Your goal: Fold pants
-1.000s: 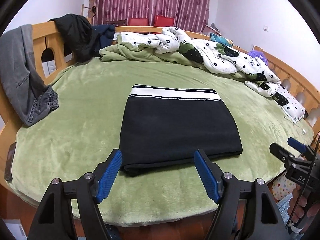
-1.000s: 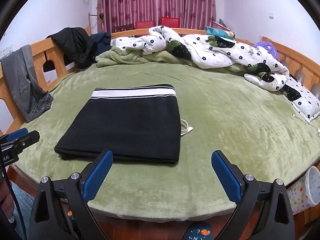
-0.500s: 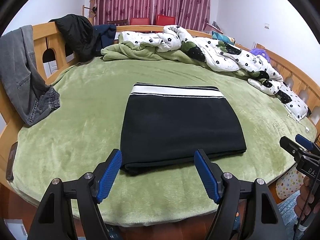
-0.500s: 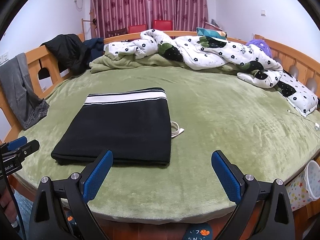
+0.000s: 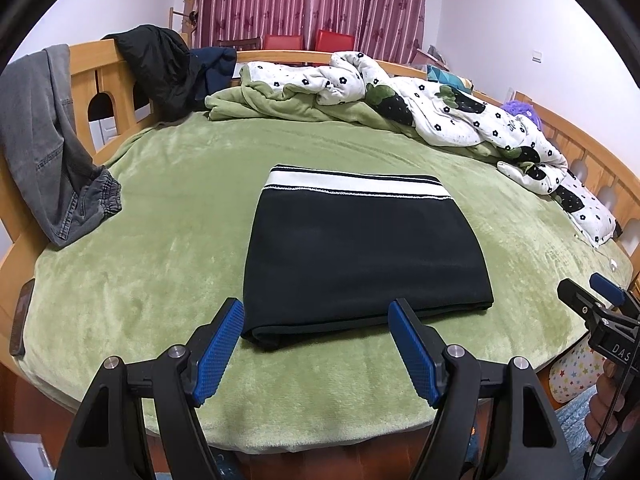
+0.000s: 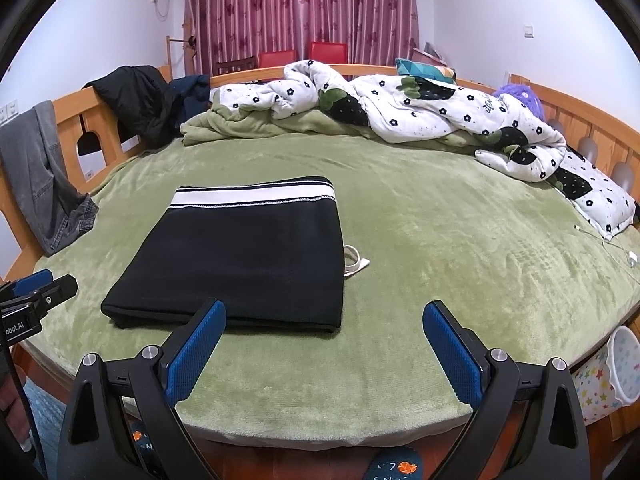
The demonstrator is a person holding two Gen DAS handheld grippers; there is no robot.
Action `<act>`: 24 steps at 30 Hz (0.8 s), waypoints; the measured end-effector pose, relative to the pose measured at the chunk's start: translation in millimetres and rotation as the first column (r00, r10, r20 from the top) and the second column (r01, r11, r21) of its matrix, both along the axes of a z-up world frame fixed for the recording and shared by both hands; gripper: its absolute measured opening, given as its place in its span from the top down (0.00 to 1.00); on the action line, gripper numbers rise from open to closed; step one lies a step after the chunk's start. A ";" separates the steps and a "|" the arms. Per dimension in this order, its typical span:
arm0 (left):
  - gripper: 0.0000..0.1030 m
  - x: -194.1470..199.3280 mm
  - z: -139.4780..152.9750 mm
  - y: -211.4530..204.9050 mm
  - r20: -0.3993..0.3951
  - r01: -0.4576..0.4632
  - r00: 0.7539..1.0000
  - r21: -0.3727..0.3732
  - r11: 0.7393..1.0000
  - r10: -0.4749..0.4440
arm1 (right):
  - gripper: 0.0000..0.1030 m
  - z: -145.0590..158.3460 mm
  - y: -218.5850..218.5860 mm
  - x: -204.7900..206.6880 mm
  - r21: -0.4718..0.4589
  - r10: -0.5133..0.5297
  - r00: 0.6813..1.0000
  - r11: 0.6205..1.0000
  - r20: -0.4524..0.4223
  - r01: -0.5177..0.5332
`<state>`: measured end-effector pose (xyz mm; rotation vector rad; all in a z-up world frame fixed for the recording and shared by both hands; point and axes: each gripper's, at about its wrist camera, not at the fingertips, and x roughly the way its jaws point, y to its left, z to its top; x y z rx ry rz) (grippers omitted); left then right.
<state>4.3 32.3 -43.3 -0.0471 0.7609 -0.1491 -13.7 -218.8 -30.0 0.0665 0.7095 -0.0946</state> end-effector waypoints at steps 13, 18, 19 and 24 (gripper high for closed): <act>0.29 -1.4 0.7 -0.3 0.000 -0.005 1.000 -0.005 1.000 0.005 | 0.05 -0.9 0.8 0.8 -0.006 0.006 1.000 1.000 0.000 -0.006; 0.29 -0.9 0.5 0.7 -0.001 -0.004 1.000 -0.006 1.000 0.004 | 0.05 -0.9 1.5 0.8 -0.008 0.005 1.000 1.000 0.000 -0.005; 0.29 -0.9 0.5 1.0 -0.001 -0.004 1.000 -0.006 1.000 0.004 | 0.05 -1.0 1.2 0.9 -0.009 0.004 1.000 1.000 0.000 -0.004; 0.29 -0.3 0.6 2.2 0.001 -0.002 1.000 -0.005 1.000 0.002 | 0.05 -0.9 1.3 0.8 -0.008 0.006 1.000 1.000 0.000 -0.006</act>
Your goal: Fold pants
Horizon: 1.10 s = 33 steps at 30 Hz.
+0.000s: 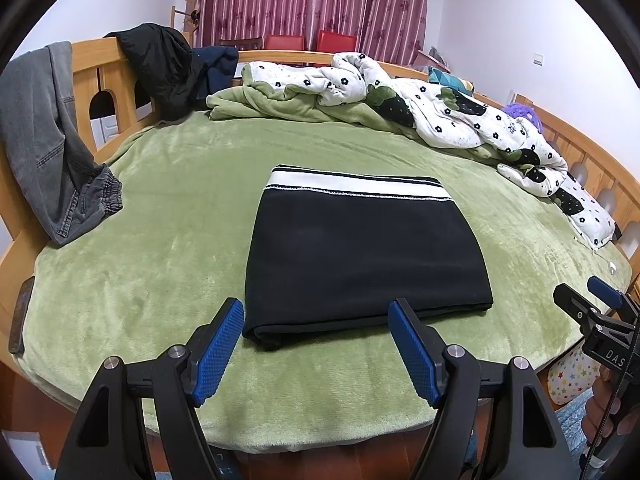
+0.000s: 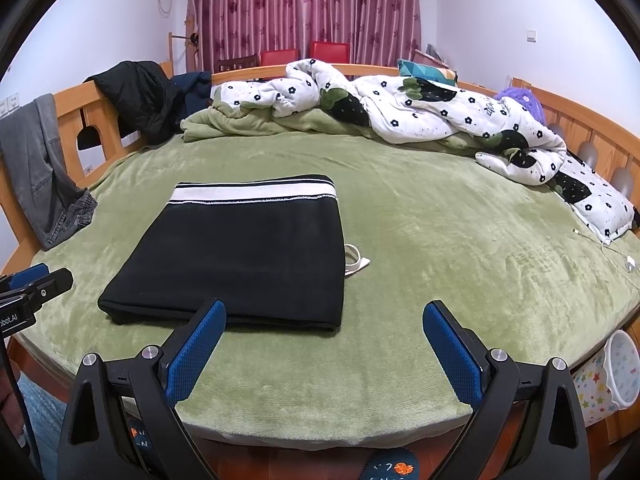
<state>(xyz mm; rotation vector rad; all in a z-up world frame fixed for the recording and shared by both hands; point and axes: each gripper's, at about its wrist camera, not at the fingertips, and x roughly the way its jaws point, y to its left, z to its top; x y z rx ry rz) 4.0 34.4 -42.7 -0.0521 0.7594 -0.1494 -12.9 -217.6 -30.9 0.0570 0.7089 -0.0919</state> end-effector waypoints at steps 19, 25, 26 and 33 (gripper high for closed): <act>0.29 0.0 -0.6 1.5 0.002 0.001 1.000 -0.001 1.000 -0.001 | 0.05 0.1 0.0 -0.3 -0.002 0.001 1.000 1.000 0.000 -0.001; 0.29 0.4 -0.4 2.2 0.000 0.004 1.000 -0.008 1.000 -0.004 | 0.05 0.1 -0.7 -0.2 -0.003 0.002 1.000 1.000 0.001 -0.002; 0.29 0.0 0.6 1.7 0.001 0.003 1.000 -0.009 1.000 -0.003 | 0.05 0.1 -0.8 0.0 -0.003 0.004 1.000 1.000 0.001 -0.004; 0.29 -2.8 5.0 -7.6 0.002 -0.012 1.000 -0.001 1.000 0.012 | 0.05 0.7 -4.1 -0.1 -0.004 0.005 1.000 1.000 0.004 -0.005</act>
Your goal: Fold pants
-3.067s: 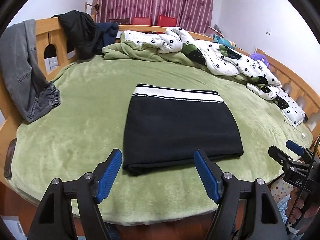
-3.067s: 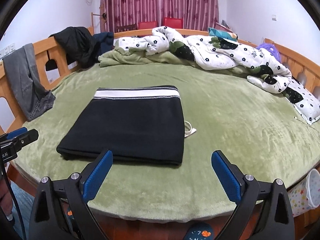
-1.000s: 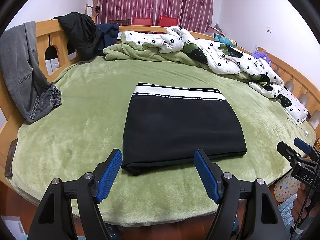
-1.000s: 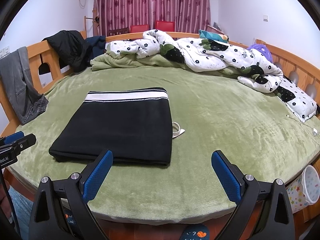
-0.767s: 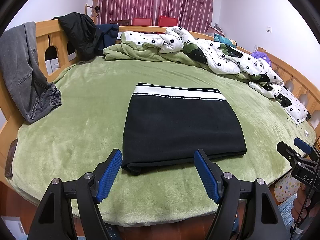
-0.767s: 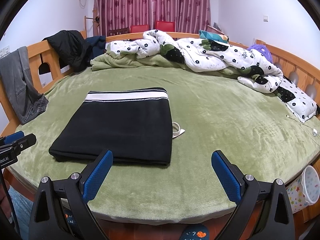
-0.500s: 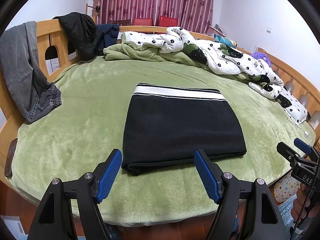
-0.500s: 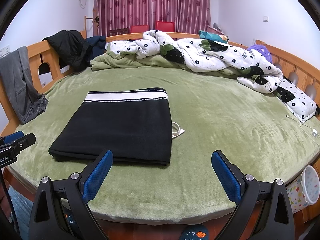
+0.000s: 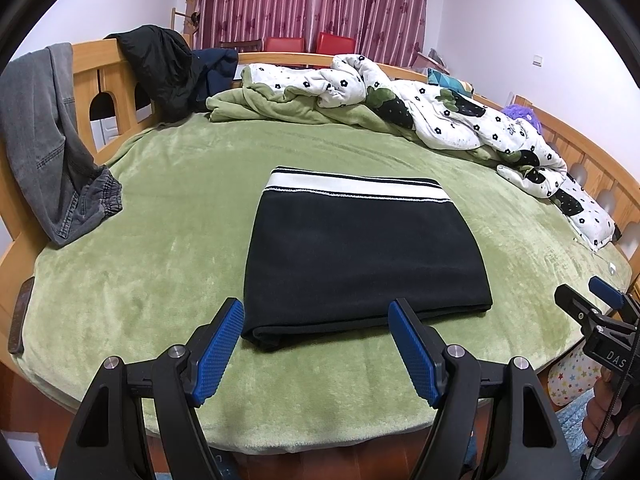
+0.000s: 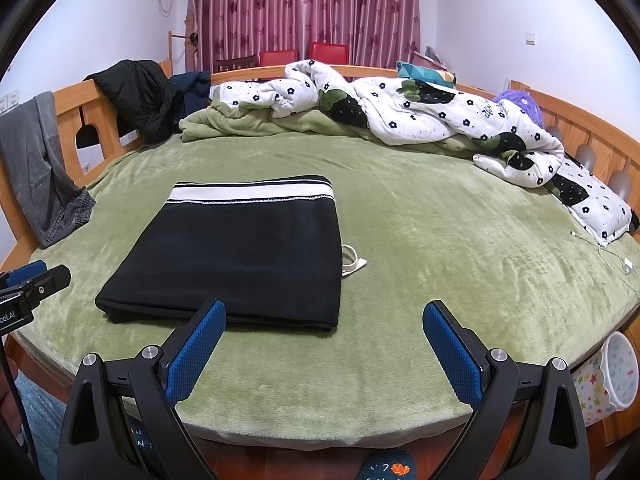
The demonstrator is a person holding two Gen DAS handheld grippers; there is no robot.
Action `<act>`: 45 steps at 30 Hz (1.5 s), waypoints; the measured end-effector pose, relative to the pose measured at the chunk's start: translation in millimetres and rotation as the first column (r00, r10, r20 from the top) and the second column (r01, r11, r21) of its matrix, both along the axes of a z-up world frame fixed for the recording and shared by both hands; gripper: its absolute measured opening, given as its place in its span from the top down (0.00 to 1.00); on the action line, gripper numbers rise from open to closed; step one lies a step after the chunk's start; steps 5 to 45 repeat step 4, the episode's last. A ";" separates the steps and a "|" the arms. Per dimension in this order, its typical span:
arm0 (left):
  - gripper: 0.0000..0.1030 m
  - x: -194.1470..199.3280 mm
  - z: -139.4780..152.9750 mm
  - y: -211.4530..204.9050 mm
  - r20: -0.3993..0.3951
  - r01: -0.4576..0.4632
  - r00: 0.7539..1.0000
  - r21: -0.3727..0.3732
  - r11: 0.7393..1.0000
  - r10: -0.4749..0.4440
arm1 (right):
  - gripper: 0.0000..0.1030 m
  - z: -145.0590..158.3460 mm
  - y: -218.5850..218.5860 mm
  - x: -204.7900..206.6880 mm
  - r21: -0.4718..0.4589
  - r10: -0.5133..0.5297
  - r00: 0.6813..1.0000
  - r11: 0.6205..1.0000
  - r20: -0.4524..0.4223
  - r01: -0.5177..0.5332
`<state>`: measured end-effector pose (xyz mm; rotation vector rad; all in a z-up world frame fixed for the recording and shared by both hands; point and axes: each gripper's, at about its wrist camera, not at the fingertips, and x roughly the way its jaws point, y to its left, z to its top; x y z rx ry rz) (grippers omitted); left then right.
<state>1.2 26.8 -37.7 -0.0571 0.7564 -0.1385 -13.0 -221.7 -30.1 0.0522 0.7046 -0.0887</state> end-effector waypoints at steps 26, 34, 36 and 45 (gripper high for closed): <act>0.29 -1.6 -0.7 -4.1 0.002 0.019 1.000 0.002 1.000 -0.019 | 0.05 -0.5 1.3 0.0 -0.005 0.000 1.000 1.000 -0.005 0.000; 0.29 -1.6 -0.7 -4.1 0.002 0.019 1.000 0.002 1.000 -0.019 | 0.05 -0.5 1.3 0.0 -0.005 0.000 1.000 1.000 -0.005 0.000; 0.29 -1.6 -0.7 -4.1 0.002 0.019 1.000 0.002 1.000 -0.019 | 0.05 -0.5 1.3 0.0 -0.005 0.000 1.000 1.000 -0.005 0.000; 0.29 -1.6 -0.7 -4.1 0.002 0.019 1.000 0.002 1.000 -0.019 | 0.05 -0.5 1.3 0.0 -0.005 0.000 1.000 1.000 -0.005 0.000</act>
